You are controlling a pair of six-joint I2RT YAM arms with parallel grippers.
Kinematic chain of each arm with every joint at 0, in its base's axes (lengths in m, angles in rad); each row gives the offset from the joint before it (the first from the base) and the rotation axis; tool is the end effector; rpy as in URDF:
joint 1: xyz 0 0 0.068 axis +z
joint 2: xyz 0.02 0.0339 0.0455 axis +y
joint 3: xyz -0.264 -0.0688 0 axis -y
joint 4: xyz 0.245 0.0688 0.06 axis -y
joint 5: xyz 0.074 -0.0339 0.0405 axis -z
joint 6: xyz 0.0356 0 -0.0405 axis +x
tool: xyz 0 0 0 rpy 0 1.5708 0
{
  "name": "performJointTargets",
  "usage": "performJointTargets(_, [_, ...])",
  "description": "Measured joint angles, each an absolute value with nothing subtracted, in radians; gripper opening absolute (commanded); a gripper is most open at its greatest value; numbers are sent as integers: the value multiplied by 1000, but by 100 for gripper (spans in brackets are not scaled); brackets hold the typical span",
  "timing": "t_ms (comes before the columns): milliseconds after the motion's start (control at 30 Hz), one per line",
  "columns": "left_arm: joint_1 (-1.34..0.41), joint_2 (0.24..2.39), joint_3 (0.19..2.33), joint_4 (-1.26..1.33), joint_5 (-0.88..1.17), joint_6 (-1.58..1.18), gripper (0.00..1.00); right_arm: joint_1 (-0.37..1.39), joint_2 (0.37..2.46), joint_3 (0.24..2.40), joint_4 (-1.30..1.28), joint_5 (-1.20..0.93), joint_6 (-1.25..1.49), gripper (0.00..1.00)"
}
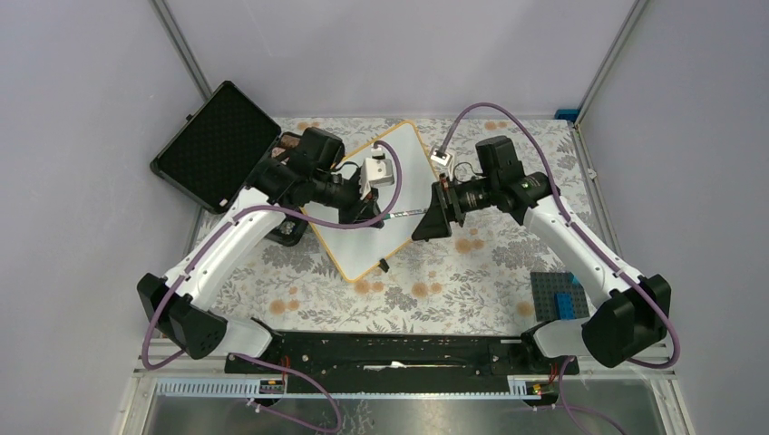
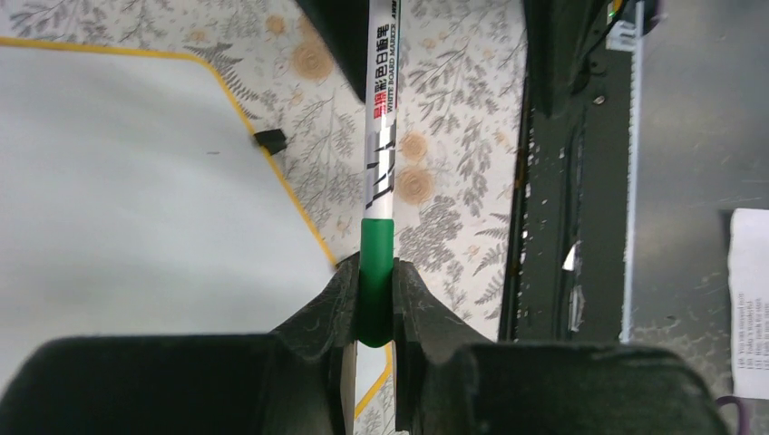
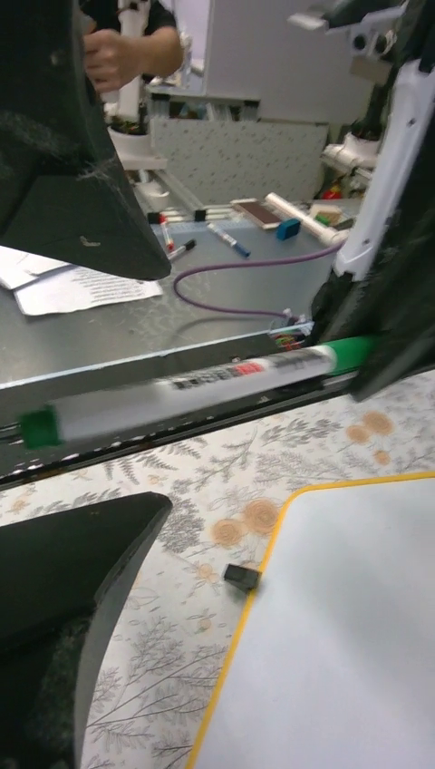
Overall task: Write a sentence on the whiteboard
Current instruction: Open the whiteboard marker at the center of the board.
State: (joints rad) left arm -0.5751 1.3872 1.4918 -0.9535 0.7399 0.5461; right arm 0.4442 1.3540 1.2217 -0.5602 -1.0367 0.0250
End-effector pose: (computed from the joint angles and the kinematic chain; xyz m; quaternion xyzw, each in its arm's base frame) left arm 0.2181 -0.1700 0.3830 0.5719 0.6709 -0.3430 0.3243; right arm 0.2441 0.1501 0.3397 -0.3696 0.7252 0.5220 0.2550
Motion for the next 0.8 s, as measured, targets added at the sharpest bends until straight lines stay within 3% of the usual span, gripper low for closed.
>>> performJointTargets(200, [-575,1389,1477,-884,803,466,0,444,1361,1222,-420,-1070,189,70])
performJointTargets(800, [-575,1391,1447,-813,827,384,0,443,1368,1221,-277,-1073,399,43])
